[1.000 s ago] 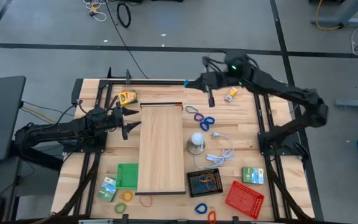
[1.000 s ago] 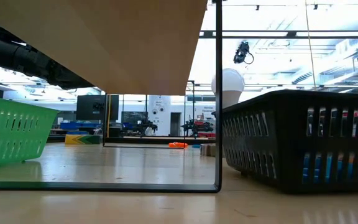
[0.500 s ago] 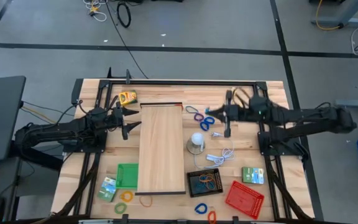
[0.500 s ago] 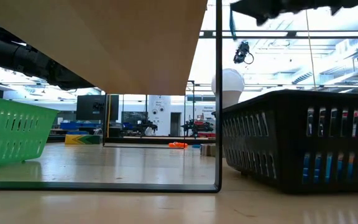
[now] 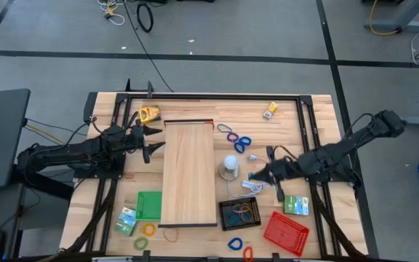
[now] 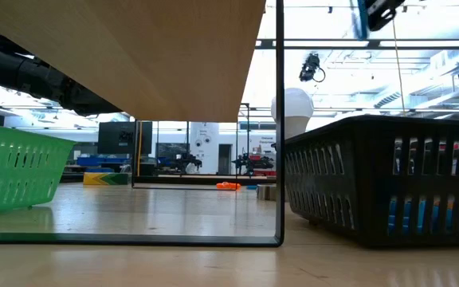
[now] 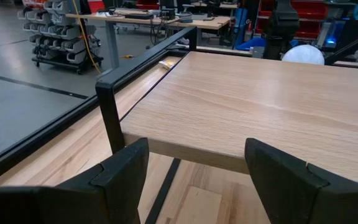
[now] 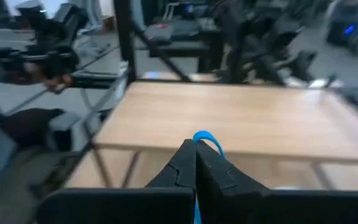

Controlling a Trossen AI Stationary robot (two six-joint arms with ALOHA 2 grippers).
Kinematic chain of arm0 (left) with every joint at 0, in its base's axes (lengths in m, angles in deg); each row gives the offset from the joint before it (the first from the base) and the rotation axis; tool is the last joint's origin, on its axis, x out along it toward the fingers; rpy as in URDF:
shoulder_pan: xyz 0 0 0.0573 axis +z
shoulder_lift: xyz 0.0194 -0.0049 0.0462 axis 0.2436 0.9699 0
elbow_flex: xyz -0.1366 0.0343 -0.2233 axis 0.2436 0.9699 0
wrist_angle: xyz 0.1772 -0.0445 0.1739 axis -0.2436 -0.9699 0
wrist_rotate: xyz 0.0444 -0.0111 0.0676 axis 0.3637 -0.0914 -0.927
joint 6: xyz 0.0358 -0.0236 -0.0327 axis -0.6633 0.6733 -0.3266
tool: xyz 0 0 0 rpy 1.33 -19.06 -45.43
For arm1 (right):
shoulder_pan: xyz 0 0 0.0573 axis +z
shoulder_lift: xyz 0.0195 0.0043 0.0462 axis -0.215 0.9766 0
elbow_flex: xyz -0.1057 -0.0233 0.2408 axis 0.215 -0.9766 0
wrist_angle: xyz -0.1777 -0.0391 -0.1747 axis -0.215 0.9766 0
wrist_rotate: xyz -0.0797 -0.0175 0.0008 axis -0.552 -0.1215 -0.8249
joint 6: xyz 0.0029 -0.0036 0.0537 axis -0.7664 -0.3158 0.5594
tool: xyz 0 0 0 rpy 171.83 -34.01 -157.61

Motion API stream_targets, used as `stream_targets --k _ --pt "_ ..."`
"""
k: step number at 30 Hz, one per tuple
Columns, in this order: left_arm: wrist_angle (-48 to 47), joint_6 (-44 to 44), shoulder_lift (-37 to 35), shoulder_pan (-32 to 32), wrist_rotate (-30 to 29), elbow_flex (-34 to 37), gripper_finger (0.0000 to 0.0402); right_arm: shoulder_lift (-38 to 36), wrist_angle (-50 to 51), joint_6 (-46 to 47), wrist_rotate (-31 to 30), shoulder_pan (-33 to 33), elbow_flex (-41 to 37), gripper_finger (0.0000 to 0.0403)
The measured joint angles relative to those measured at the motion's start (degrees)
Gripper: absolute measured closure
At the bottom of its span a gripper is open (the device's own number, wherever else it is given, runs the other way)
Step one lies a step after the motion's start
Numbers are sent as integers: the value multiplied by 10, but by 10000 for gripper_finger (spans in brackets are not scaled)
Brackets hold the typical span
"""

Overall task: Pick & Place Office Desk Supplies
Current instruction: Put the top blue rubber band into the black bin

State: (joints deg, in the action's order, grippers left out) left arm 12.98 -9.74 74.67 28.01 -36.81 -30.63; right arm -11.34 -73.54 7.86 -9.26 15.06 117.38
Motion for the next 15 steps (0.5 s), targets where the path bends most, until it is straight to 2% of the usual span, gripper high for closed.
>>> stream_targets --k 7,15 --pt "0 0 0 0 -1 0 129 70 -8 127 -7 63 0 403" --pt "-2 1 0 0 -1 0 129 210 -128 198 -3 84 0 403"
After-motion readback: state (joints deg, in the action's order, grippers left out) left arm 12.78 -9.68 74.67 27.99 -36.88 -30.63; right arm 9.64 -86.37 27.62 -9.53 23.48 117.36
